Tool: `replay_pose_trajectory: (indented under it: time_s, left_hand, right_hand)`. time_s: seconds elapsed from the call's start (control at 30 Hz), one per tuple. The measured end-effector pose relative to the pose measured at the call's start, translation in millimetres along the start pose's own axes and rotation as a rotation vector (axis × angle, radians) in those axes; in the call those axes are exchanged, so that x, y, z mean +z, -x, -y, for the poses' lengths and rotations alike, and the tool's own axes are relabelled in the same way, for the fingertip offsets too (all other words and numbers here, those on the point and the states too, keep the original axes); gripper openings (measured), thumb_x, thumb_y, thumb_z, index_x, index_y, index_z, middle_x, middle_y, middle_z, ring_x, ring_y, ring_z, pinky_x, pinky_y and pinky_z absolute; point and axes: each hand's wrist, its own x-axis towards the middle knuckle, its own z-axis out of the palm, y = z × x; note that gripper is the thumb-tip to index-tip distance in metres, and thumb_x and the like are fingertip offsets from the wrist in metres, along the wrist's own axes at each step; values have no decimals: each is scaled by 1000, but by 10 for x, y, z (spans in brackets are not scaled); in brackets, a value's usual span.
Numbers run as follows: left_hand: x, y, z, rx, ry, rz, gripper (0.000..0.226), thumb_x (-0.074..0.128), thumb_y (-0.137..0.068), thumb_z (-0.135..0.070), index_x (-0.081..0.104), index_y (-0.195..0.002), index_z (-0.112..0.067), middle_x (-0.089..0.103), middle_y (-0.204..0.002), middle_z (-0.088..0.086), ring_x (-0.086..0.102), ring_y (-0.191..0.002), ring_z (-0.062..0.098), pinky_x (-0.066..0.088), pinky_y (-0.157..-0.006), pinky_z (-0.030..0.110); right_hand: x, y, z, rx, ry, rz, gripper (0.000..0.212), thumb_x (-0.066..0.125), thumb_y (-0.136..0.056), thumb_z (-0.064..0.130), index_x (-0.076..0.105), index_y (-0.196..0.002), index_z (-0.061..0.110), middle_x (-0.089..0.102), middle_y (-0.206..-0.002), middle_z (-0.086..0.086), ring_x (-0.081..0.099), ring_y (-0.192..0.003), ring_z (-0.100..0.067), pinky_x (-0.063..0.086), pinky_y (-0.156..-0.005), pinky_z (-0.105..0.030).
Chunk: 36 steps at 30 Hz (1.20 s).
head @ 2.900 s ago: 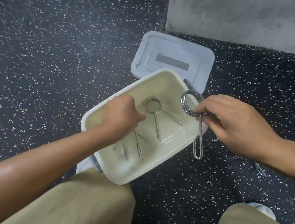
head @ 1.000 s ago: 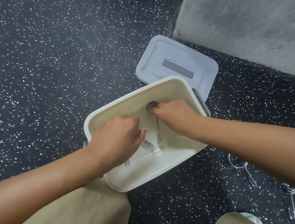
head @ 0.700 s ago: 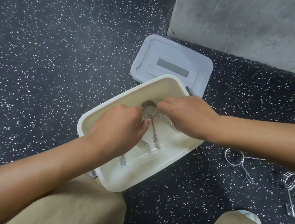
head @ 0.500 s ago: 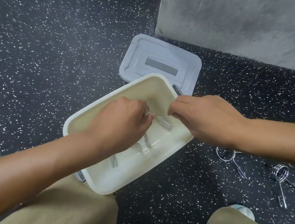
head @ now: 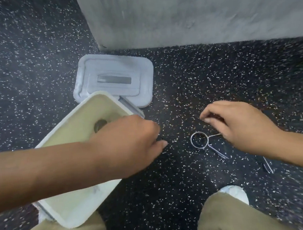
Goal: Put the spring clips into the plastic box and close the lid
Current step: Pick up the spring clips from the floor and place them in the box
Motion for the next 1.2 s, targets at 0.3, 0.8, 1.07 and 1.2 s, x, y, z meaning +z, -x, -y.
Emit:
replay_pose_trajectory:
  time_s: [0.3,0.8,1.07,1.2]
  left_hand:
    - [23,-572,-749,122,-152,292,39,42,-103,-50,50,-78,-20,54,-71,-3,55,-63,15,51,-60,34]
    - [1182,-1586,-1336,-222,28,163,35,46,-103,-43,53,-89,-12,51,-74,5,58,-80,32,48,-70,36]
    - [1588,-1796,-1346,-398,176,71,32,56,-99,-42,55,-85,-13,59,-81,5,58,-77,31,47,-69,35]
    - [1624,-1837,-1296,-452,251,9,23,63,-90,-29,57,-74,-12,66,-75,6,65,-72,32,50,-62,33]
  right_hand:
    - [342,313,-797,276,-267,-144,11,60,-95,23,69,-94,30,65,-77,16,58,-62,-5,53,-63,-35]
    - [531,821,-2136,403,-38,58,32,49,-89,3,66,-107,24,67,-111,0,62,-91,-23,53,-77,-34]
    - [899,990,-2164,232,331,302,39,53,-89,4,57,-122,25,50,-117,1,61,-91,-25,53,-64,-38]
    - [976,960,-2152,199,414,317,34,56,-91,6,55,-122,22,47,-116,-1,57,-95,-23,55,-65,-38]
